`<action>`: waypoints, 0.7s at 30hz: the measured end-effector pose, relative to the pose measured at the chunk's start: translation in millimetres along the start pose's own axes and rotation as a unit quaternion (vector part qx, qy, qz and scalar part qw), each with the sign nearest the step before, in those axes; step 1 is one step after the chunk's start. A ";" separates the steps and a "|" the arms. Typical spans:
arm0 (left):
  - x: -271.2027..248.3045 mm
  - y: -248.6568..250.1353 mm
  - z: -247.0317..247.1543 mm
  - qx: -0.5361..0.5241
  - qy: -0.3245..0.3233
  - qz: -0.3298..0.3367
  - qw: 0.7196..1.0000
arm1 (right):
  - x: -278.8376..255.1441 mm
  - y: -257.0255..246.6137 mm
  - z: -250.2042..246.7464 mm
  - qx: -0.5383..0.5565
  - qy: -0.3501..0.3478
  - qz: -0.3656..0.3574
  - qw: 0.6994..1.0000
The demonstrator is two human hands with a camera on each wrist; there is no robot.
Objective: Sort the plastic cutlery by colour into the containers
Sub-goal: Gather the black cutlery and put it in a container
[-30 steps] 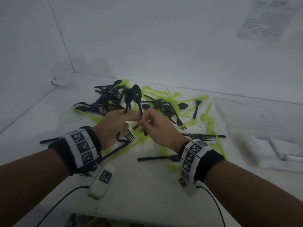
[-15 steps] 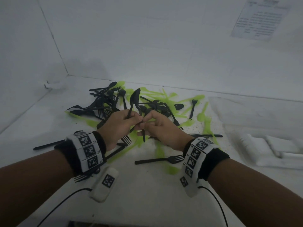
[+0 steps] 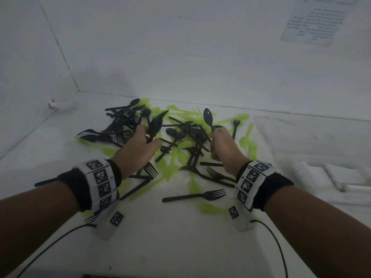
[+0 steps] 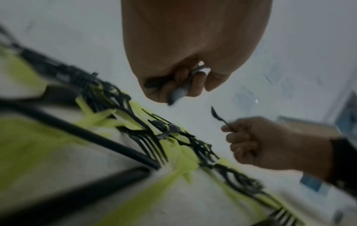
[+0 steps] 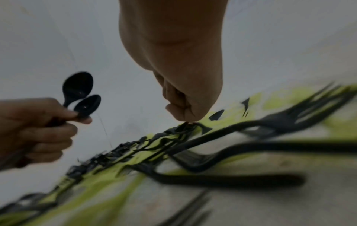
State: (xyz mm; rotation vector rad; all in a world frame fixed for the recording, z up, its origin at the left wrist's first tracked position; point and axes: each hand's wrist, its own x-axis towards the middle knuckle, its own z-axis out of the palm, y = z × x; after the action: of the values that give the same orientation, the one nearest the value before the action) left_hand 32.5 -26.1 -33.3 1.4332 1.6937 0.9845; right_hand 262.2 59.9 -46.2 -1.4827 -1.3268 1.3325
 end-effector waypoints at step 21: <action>47.9 23.1 72.0 0.412 -0.127 0.132 0.893 | 121.8 18.9 -76.1 -0.283 -0.045 -0.116 0.951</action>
State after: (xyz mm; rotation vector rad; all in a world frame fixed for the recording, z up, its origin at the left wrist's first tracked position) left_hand 99.4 31.5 -48.3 2.2613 1.8229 0.1347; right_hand 331.9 183.3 -76.2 -1.5712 -1.9921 0.9122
